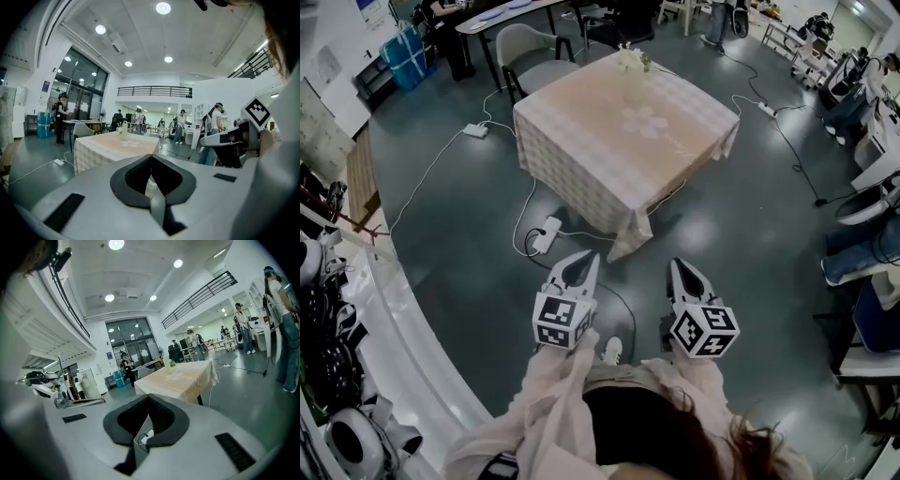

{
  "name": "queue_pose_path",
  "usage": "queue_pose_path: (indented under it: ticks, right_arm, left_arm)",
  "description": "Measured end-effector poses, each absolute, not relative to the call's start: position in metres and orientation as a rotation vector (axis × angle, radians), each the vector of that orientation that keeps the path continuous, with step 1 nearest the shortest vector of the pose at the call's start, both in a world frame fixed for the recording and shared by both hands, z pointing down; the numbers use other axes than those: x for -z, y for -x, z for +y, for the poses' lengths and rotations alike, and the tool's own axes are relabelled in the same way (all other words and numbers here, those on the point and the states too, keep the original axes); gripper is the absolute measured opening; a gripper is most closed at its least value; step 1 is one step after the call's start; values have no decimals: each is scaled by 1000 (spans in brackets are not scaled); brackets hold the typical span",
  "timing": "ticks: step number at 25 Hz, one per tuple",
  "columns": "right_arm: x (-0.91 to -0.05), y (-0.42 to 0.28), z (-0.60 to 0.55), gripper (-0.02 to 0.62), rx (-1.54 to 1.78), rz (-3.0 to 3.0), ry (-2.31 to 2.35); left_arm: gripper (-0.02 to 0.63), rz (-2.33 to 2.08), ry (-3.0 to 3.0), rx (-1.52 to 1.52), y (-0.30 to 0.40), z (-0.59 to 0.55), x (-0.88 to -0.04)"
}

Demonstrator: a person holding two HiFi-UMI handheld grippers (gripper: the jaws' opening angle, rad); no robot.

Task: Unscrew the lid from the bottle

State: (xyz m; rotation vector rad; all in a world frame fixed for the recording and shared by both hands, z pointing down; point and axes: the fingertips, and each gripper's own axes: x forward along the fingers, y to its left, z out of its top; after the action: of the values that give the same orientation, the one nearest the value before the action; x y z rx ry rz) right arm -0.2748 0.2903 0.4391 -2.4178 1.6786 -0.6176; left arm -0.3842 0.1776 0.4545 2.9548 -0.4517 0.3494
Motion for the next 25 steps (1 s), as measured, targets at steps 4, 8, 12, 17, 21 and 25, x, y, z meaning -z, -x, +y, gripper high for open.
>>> queue_pose_path:
  ticks: [4, 8, 12, 17, 21, 25]
  right_arm:
    - [-447, 269, 290, 12, 629, 1682, 2412]
    - [-452, 272, 294, 12, 643, 1682, 2408]
    - [-455, 269, 298, 12, 653, 1654, 2416]
    - [-459, 260, 300, 12, 661, 1621, 2430]
    - [-459, 252, 293, 12, 651, 1614, 2441]
    - [-459, 238, 284, 12, 643, 1609, 2449]
  left_arm:
    - [26, -464, -2966, -334, 378, 178, -456]
    - [26, -464, -2951, -355, 378, 179, -462]
    - [26, -431, -2951, -371, 372, 181, -465]
    - [26, -387, -2957, -377, 360, 183, -469]
    - [26, -370, -2955, -371, 349, 175, -471]
    - [26, -357, -2953, -361, 332, 164, -472]
